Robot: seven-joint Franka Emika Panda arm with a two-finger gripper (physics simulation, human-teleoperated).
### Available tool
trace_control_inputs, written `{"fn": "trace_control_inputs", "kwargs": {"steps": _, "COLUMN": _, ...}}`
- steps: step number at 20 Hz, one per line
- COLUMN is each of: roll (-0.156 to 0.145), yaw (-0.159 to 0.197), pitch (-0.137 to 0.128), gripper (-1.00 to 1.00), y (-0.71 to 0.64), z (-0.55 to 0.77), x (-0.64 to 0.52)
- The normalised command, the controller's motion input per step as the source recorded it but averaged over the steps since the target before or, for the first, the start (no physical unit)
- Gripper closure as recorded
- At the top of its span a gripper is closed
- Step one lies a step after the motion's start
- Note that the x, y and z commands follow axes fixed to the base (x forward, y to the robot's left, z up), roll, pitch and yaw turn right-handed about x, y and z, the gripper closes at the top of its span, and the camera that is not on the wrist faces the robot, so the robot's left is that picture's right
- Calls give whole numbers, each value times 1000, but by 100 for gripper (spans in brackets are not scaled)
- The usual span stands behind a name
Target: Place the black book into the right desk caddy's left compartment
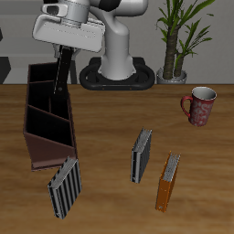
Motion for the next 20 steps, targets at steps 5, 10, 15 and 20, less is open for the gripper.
{"fn": "trace_control_inputs", "kwargs": {"steps": 5, "roll": 22, "yaw": 8, "pitch": 32, "gripper": 100, "y": -78, "z": 3, "x": 92}}
{"fn": "trace_control_inputs", "kwargs": {"steps": 10, "roll": -31, "yaw": -34, "pitch": -3, "gripper": 100, "y": -143, "z": 66, "x": 113}}
{"fn": "trace_control_inputs", "kwargs": {"steps": 15, "roll": -45, "yaw": -43, "pitch": -8, "gripper": 100, "y": -106, "z": 57, "x": 110}}
{"fn": "trace_control_inputs", "kwargs": {"steps": 20, "roll": -4, "yaw": -9, "pitch": -7, "gripper": 100, "y": -6, "z": -3, "x": 85}}
